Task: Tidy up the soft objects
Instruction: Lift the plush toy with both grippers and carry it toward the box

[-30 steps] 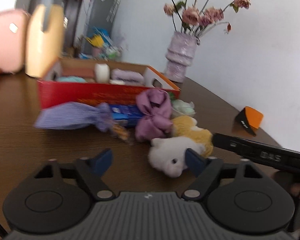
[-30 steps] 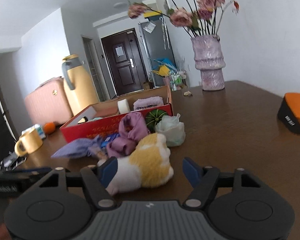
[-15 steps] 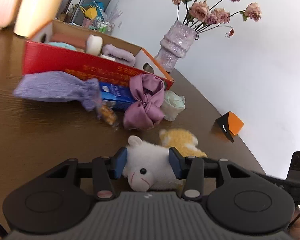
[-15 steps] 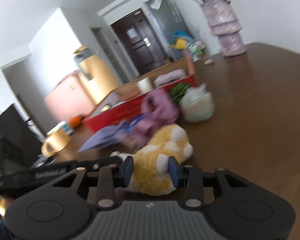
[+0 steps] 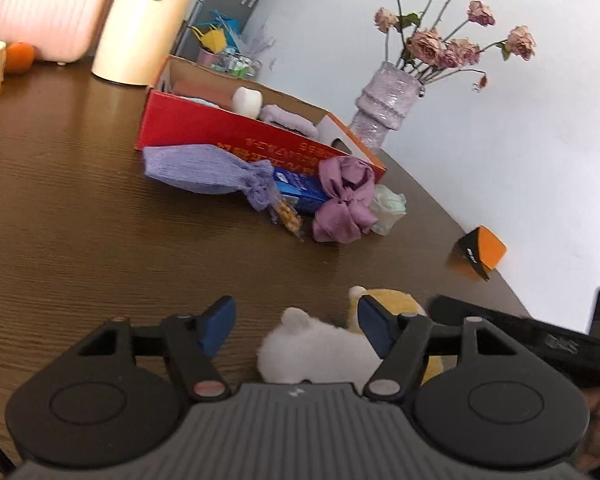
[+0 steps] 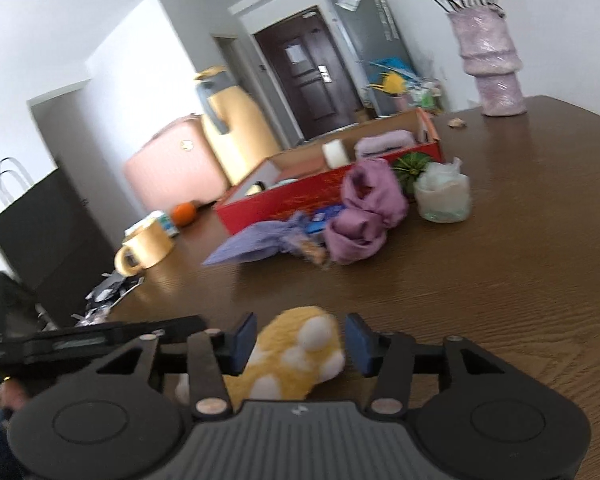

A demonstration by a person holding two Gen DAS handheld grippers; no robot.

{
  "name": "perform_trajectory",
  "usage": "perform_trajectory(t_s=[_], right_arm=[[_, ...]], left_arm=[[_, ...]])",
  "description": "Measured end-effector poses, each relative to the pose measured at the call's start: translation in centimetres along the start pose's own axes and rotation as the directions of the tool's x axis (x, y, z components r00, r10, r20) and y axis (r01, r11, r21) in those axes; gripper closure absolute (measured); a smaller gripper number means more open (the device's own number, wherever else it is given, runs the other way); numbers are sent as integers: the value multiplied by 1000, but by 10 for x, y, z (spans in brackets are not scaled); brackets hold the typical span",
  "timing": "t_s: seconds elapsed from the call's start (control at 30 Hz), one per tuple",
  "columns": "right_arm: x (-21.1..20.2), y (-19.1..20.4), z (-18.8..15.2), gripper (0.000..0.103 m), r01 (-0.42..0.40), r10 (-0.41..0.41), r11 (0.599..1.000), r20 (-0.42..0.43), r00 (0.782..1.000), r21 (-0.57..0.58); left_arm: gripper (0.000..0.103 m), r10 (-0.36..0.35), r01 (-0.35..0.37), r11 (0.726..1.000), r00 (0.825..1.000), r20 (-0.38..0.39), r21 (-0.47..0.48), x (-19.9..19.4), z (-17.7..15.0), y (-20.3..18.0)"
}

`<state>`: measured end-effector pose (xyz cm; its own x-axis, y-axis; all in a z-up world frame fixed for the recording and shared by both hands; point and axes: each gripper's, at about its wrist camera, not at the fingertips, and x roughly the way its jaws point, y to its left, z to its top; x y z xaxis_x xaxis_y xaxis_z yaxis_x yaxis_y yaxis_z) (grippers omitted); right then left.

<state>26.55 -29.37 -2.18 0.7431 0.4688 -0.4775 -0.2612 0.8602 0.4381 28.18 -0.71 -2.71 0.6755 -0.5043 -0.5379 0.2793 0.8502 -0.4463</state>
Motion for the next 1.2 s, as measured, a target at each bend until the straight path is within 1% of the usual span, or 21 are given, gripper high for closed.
perform_trajectory(t_s=[0.13, 0.2, 0.23, 0.3, 0.33, 0.4, 0.47, 0.5, 0.53, 0.57, 0.67, 0.73, 0.8, 0.83, 0.87, 0.93, 1.0, 1.03, 1.07, 1.13, 1.2], right_arm=[[9, -5, 4, 53, -18, 19, 999, -3, 1000, 32], [15, -2, 3, 54, 1, 0, 1000, -19, 1000, 23], [18, -1, 2, 54, 10, -10, 1000, -24, 1000, 19], [22, -3, 0, 56, 15, -14, 999, -33, 999, 32], [23, -4, -1, 59, 8, -7, 999, -34, 999, 43], [22, -4, -1, 58, 13, -13, 999, -8, 1000, 42], [16, -2, 0, 52, 52, -53, 999, 60, 997, 17], [12, -3, 2, 49, 63, -65, 998, 88, 994, 19], [7, -6, 4, 48, 75, -78, 997, 105, 991, 30], [2, -9, 5, 48, 92, -96, 995, 115, 989, 40], [-15, -15, 6, 47, 155, -159, 987, 118, 980, 44], [-30, -17, 1, 45, 177, -181, 983, 115, 977, 38], [-41, -19, -4, 42, 177, -181, 983, 97, 979, 44], [-45, -19, -7, 41, 175, -179, 983, 87, 980, 48], [-48, -19, -10, 41, 171, -175, 984, 81, 981, 55], [-54, -21, -15, 42, 132, -136, 989, 64, 989, 68], [-52, -22, -19, 43, 76, -77, 995, 18, 997, 69], [-50, -21, -21, 43, 60, -60, 997, -3, 998, 58], [-48, -19, -22, 43, 62, -62, 997, -9, 998, 46], [-42, -18, -24, 43, 93, -93, 995, 5, 996, 43], [-35, -25, -23, 43, 117, -122, 989, 43, 992, 92]], left_arm=[[33, -38, 38, 999, 999, -20, 25, -2, -3, -3], [38, -53, 55, 998, 998, -43, 24, 0, -8, -2], [47, -59, 60, 998, 997, -53, 20, 0, -10, 0], [49, -85, 85, 996, 994, -70, 1, 2, -14, 2], [51, -99, 98, 995, 992, -72, -13, 3, -15, 2], [51, -131, 132, 991, 987, -91, 10, 5, -17, -8], [50, -184, 193, 979, 975, -126, 65, 9, -21, -21], [48, -228, 241, 967, 962, -153, 79, 12, -24, -27], [45, -255, 271, 959, 952, -169, 84, 14, -25, -31], [43, -265, 283, 955, 948, -178, 86, 15, -26, -33], [43, -259, 277, 956, 951, -167, 97, 16, -26, -32], [43, -226, 240, 966, 965, -130, 100, 13, -20, -25], [44, -166, 175, 980, 982, -91, 97, 14, -14, -19], [48, -154, 161, 983, 984, -87, 82, 17, -12, -16], [54, -158, 164, 985, 983, -95, 59, 21, -10, -14], [59, -173, 177, 984, 979, -105, 33, 27, -10, -16], [65, -178, 183, 982, 977, -113, 35, 32, -14, -21], [72, -187, 192, 980, 976, -111, 42, 32, -15, -24], [75, -194, 201, 978, 974, -112, 53, 32, -17, -29], [75, -218, 228, 971, 969, -119, 72, 31, -20, -36], [75, -263, 277, 957, 952, -155, 79, 36, -28, -47]])
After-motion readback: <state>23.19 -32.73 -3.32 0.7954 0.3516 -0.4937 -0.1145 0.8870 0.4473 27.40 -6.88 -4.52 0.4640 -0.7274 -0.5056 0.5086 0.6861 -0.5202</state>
